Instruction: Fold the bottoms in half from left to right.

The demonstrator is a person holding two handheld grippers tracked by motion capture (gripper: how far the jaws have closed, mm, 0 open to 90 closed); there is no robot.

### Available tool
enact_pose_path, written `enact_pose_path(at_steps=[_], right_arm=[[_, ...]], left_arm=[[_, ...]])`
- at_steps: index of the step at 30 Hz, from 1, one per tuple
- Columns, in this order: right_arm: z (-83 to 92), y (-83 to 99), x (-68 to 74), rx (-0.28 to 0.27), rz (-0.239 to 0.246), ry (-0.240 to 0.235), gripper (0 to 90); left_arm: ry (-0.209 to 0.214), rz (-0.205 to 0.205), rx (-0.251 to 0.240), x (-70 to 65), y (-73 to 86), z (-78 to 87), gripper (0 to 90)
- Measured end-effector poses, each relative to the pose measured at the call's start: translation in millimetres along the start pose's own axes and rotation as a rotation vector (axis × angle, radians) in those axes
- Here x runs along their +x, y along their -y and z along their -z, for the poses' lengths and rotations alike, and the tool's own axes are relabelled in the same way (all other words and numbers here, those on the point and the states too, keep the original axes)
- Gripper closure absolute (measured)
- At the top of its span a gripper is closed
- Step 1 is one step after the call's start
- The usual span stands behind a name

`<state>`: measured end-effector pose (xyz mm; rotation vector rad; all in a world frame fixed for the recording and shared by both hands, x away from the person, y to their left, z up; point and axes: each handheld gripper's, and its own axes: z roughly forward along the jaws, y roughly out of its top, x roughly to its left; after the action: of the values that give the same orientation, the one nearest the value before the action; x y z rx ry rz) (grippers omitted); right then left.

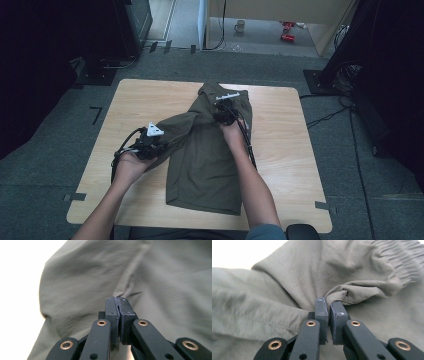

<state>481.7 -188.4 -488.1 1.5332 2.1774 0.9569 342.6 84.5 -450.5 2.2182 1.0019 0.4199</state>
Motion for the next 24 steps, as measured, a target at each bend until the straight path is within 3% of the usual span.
enact_pose_path(at_steps=[7, 13, 21, 24], right_arm=[[24.8, -8.3, -9.5, -0.063, 0.017, 0.013, 85.4], [38.5, -9.3, -24.1, -0.088, -0.006, 0.015, 85.4], [56.4, -13.8, -41.6, -0.094, -0.015, 0.023, 84.8], [59.5, -12.1, -47.6, -0.075, -0.005, 0.032, 83.5]], left_arm=[[0.109, -0.075, -0.044, -43.3, -17.8, 26.2, 88.9], [0.206, -0.120, -0.083, -79.4, -31.6, 37.9, 88.9], [0.304, -0.188, -0.107, -130.9, -53.5, 29.7, 88.9], [0.343, -0.190, -0.113, -145.1, -60.0, 22.2, 88.9]])
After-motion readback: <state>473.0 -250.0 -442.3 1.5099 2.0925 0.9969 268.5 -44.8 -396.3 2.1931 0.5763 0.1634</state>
